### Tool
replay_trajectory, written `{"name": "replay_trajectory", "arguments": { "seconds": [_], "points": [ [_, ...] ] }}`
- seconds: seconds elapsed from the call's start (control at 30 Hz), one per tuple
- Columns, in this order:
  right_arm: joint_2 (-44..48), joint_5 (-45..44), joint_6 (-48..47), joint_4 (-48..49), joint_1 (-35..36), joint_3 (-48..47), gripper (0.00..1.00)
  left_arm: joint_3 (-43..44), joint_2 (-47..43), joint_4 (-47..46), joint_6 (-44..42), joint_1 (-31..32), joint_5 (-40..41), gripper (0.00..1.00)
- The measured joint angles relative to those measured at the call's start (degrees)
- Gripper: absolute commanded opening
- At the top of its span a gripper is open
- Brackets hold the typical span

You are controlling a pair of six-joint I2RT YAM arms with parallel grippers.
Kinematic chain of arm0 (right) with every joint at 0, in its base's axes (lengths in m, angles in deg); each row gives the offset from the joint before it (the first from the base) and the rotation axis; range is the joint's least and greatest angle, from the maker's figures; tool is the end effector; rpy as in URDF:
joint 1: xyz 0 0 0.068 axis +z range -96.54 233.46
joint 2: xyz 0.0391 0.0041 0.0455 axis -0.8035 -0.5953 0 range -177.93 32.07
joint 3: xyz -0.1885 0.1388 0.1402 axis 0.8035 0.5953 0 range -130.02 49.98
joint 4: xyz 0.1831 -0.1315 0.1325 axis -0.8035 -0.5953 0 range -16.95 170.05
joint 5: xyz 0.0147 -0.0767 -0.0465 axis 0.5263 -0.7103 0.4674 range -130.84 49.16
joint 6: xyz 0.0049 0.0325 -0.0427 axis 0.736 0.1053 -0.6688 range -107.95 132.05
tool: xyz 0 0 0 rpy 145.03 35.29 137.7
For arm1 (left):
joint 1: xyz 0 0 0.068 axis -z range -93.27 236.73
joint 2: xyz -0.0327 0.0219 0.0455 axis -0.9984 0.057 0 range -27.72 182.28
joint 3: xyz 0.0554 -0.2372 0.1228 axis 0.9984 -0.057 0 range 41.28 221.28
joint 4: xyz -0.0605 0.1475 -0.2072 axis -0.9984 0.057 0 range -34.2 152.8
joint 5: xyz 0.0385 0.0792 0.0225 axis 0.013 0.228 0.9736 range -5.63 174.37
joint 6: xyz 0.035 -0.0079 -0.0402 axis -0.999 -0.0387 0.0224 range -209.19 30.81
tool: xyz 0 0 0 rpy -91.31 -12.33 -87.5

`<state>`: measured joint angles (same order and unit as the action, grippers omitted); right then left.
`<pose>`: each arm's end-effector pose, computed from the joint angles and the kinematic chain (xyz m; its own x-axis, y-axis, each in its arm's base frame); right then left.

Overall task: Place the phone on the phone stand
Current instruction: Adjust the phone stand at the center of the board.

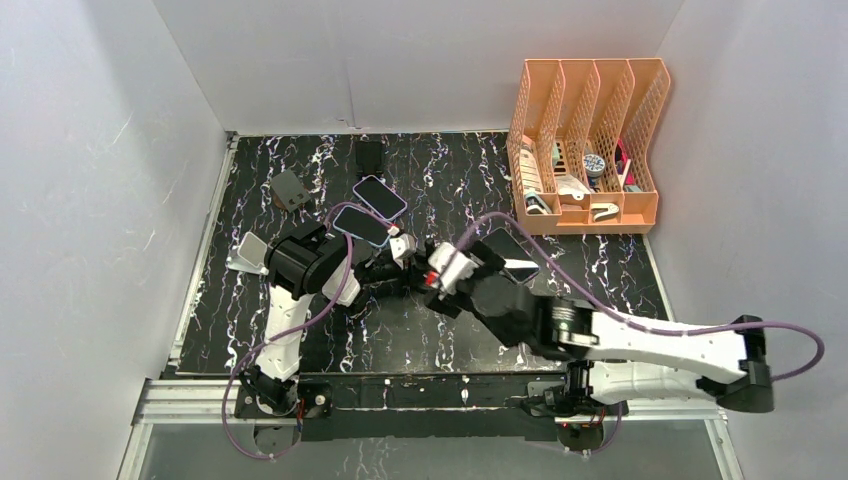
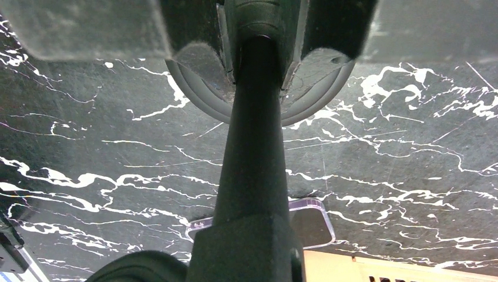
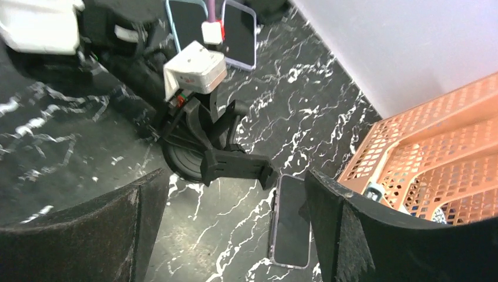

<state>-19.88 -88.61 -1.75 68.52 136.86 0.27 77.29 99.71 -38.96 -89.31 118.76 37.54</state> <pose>0.0491 0.1952 0.3486 0.1129 -0.4185 -0.9012 -0.5746 0.7125 -0.4028 0.2681 -0.1984 0.0824 0.0514 -0.0305 -0.9982 0.9800 0.1940 0.0445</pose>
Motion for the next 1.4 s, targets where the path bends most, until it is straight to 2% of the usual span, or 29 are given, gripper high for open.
{"name": "replay_trajectory", "arguments": {
  "seconds": [0.13,0.23,0.37,0.47,0.57,0.7,0.83,1.03,1.1,1.4],
  "points": [
    [-7.5,15.5,-1.5,1.8,-13.8,-0.3,0.92,0.0,0.0,0.0,0.0,0.0,-1.4,0.00],
    [-6.7,29.0,0.8,6.5,-26.8,-0.5,0.90,0.0,0.0,0.0,-0.1,0.0,-2.4,0.00],
    [-4.7,38.6,4.7,10.3,-39.9,-0.5,0.89,0.0,0.0,0.0,-0.1,0.0,-2.6,0.00],
    [-2.3,44.7,7.1,11.7,-45.9,-0.2,0.92,0.0,0.0,0.0,-0.1,0.0,-2.6,0.00],
    [-0.6,49.8,7.5,11.6,-48.1,0.4,0.87,0.2,0.1,0.0,0.0,0.0,-2.8,0.00],
    [-2.3,55.4,6.7,11.1,-48.1,1.3,0.70,0.6,0.3,0.0,0.2,-0.2,-3.8,0.00],
    [-4.8,59.3,5.9,11.2,-48.1,5.7,0.63,0.8,0.5,0.0,0.2,-0.2,-4.6,0.00],
    [-8.6,62.5,5.2,11.3,-48.1,7.4,0.58,0.9,0.6,0.0,0.2,-0.2,-5.2,0.00],
    [-8.9,63.3,5.1,11.3,-48.1,7.4,0.53,1.0,0.7,0.0,0.3,-0.3,-5.2,0.00],
    [-7.6,64.9,5.6,10.8,-48.1,8.3,0.52,1.3,0.9,0.0,0.4,-0.4,-5.8,0.00]
  ]
}}
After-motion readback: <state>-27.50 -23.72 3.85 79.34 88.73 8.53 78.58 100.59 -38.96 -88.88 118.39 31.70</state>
